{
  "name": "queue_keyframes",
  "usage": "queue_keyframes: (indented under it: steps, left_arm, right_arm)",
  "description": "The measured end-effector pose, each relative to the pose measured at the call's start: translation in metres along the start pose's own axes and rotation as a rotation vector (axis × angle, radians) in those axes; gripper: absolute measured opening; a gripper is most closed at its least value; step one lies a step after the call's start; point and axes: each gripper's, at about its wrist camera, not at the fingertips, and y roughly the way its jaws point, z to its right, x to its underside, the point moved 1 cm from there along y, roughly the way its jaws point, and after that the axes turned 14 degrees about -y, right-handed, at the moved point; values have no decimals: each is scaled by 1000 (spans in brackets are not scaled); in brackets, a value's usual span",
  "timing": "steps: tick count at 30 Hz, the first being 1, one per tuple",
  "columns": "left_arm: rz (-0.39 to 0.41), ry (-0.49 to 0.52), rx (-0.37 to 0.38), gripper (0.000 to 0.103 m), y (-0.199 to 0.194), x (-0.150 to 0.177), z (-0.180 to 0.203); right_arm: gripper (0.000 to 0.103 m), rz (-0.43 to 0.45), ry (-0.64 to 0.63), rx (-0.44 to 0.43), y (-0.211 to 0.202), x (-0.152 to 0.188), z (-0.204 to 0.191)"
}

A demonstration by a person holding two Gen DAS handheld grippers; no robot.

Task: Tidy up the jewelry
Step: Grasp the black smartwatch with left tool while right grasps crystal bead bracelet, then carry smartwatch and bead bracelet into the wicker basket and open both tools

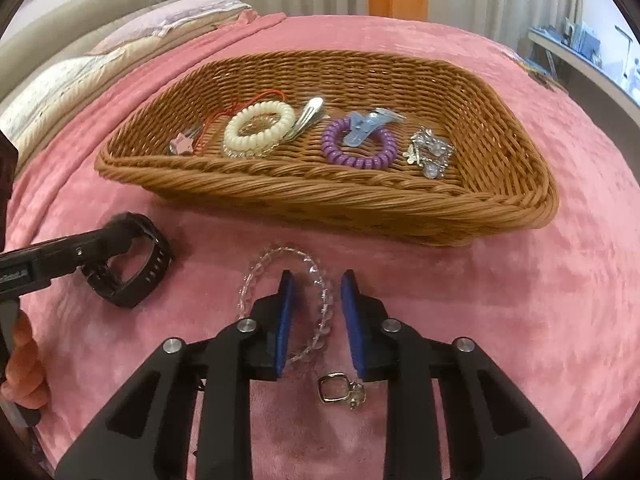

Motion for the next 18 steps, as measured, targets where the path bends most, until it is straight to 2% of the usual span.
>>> queue_keyframes:
  steps: [3,4,5,9,14,18]
  left_arm:
    - [16,16,-29,29,-4,8,-1]
    - [29,31,-62,14,-5,11,0]
    - [41,39,-96,10,-5,14,-1]
    - [79,19,-96,7,-13,17,-7]
    - [145,72,-105,6,-25,28,2]
    - [175,113,-95,6,-36,37,9]
  right_arm:
    - [11,4,-35,15,-2,2,-7]
    - [9,7,-50,26,-3,2,-10]
    - [7,11,-64,33,-4,2,-13]
    - [6,45,-71,39,-11,3,-15]
    - [6,119,-59,31,-27,6,-14]
    - [6,128,-57,13,-33,5,-14]
